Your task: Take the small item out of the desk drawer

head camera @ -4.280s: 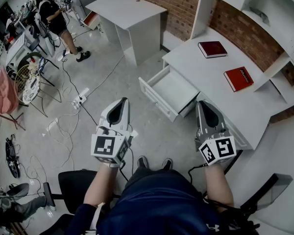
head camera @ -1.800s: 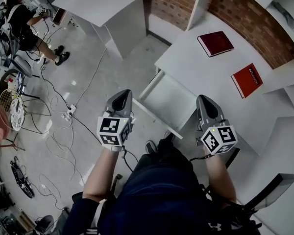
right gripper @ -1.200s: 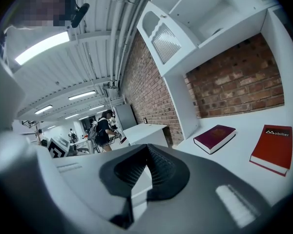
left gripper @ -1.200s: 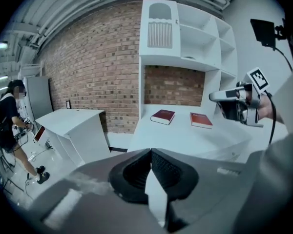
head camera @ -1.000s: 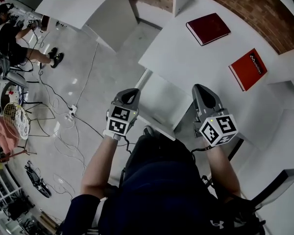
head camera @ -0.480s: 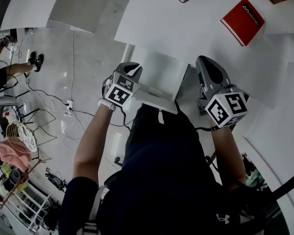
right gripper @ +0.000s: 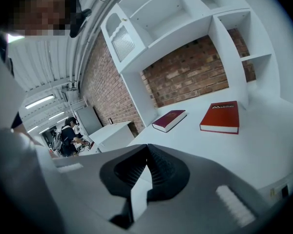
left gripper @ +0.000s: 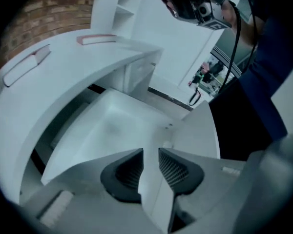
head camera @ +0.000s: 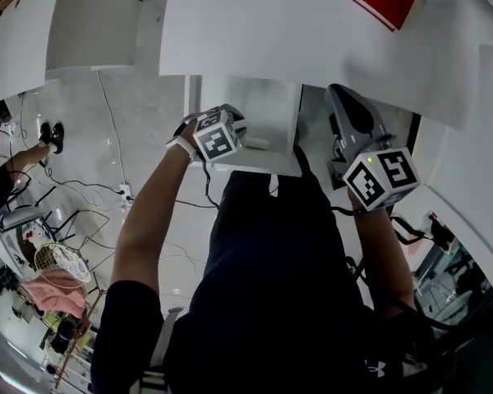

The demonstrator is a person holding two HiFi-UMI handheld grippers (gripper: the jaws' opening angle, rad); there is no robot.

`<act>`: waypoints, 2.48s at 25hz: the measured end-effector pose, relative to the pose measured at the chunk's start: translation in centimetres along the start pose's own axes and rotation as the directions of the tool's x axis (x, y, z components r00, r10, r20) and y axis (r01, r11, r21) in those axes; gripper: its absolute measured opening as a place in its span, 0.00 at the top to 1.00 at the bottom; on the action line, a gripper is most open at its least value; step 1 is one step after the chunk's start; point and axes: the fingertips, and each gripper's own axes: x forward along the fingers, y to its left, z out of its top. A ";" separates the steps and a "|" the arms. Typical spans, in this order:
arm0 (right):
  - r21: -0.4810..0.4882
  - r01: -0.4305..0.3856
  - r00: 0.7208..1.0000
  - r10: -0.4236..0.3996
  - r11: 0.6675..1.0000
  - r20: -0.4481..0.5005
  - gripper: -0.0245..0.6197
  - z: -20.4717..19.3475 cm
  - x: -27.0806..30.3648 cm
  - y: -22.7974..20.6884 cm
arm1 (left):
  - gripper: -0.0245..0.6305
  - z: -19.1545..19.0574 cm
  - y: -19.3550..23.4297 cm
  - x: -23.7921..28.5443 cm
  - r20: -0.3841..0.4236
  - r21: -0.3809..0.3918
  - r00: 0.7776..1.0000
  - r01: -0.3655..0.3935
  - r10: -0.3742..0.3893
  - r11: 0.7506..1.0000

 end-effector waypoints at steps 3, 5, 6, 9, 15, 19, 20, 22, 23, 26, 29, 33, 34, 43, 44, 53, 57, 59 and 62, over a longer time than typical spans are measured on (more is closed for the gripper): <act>0.029 0.046 0.999 -0.046 0.999 0.004 0.96 -0.6 -0.7 -1.5 | 0.79 0.1 -0.5 2.3 -0.062 0.075 0.994 0.093 -0.089 0.993; 0.050 0.080 0.997 -0.080 0.996 0.003 0.96 -1.1 -1.4 -2.4 | 0.78 0.2 -0.5 3.5 -0.100 0.141 0.988 0.130 -0.116 0.981; 0.058 0.094 0.996 -0.095 0.994 0.001 0.96 -1.3 -1.8 -2.8 | 0.77 0.1 -0.6 4.2 -0.116 0.160 0.985 0.146 -0.128 0.976; 0.079 0.138 0.990 -0.138 0.987 -0.006 0.96 -1.8 -2.9 -4.5 | 0.76 -0.6 -1.5 6.8 -0.170 0.174 0.969 0.209 -0.180 0.962; 0.112 0.219 0.976 -0.218 0.969 -0.020 0.96 -3.5 -4.6 -6.4 | 0.74 -4.5 -3.9 11.6 -0.295 0.145 0.910 0.344 -0.291 0.928; 0.118 0.239 0.971 -0.237 0.964 -0.030 0.96 -4.4 -4.8 -7.0 | 0.74 -4.9 -4.1 13.5 -0.320 0.146 0.899 0.359 -0.300 0.922; 0.120 0.242 0.970 -0.240 0.963 -0.034 0.96 -4.5 -5.0 -7.1 | 0.74 -4.9 -4.3 13.8 -0.324 0.149 0.897 0.363 -0.301 0.920; 0.122 0.248 0.969 -0.245 0.961 -0.040 0.96 -4.8 -5.3 -7.2 | 0.74 -4.5 -4.4 14.1 -0.324 0.164 0.898 0.364 -0.299 0.917; 0.122 0.250 0.968 -0.246 0.961 -0.043 0.96 -4.9 -5.3 -7.2 | 0.74 -4.4 -4.5 14.1 -0.323 0.167 0.898 0.365 -0.299 0.916; 0.119 0.247 0.969 -0.243 0.962 -0.049 0.96 -5.2 -5.3 -7.1 | 0.74 -5.2 -5.2 14.7 -0.332 0.133 0.886 0.384 -0.324 0.914; 0.113 0.238 0.971 -0.233 0.965 -0.053 0.96 -5.3 -5.3 -7.0 | 0.76 -5.0 -5.2 14.8 -0.325 0.120 0.891 0.371 -0.317 0.921; 0.099 0.212 0.977 -0.208 0.972 -0.052 0.96 -5.0 -4.6 -6.5 | 0.77 -4.8 -4.2 14.2 -0.304 0.112 0.914 0.315 -0.270 0.942; 0.096 0.204 0.978 -0.200 0.974 -0.051 0.96 -4.9 -4.4 -6.3 | 0.77 -4.6 -3.9 14.0 -0.293 0.109 0.921 0.298 -0.256 0.948; 0.038 0.091 0.996 -0.090 0.995 -0.027 0.96 -1.9 -2.1 -3.2 | 0.77 -1.8 0.1 8.4 -0.117 0.035 0.991 0.076 -0.072 0.996; 0.030 0.077 0.997 -0.076 0.997 -0.023 0.96 -1.5 -1.9 -2.8 | 0.77 -1.4 0.5 7.6 -0.095 0.022 0.994 0.048 -0.045 0.999; -0.055 -0.034 0.999 0.034 0.998 0.001 0.96 2.5 0.0 1.6 | 0.77 1.0 4.3 -1.5 0.110 -0.177 0.977 -0.163 0.184 0.971; -0.087 -0.063 0.998 0.065 0.994 0.022 0.96 4.2 0.2 3.1 | 0.77 2.2 6.3 -6.0 0.182 -0.281 0.939 -0.234 0.291 0.931; -0.099 -0.068 0.997 0.072 0.993 0.034 0.96 4.9 0.2 3.5 | 0.77 3.0 7.6 -8.3 0.226 -0.339 0.913 -0.253 0.340 0.906; -0.108 -0.067 0.996 0.073 0.992 0.052 0.96 5.8 -0.1 3.9 | 0.77 3.5 9.5 -11.0 0.248 -0.419 0.878 -0.284 0.409 0.863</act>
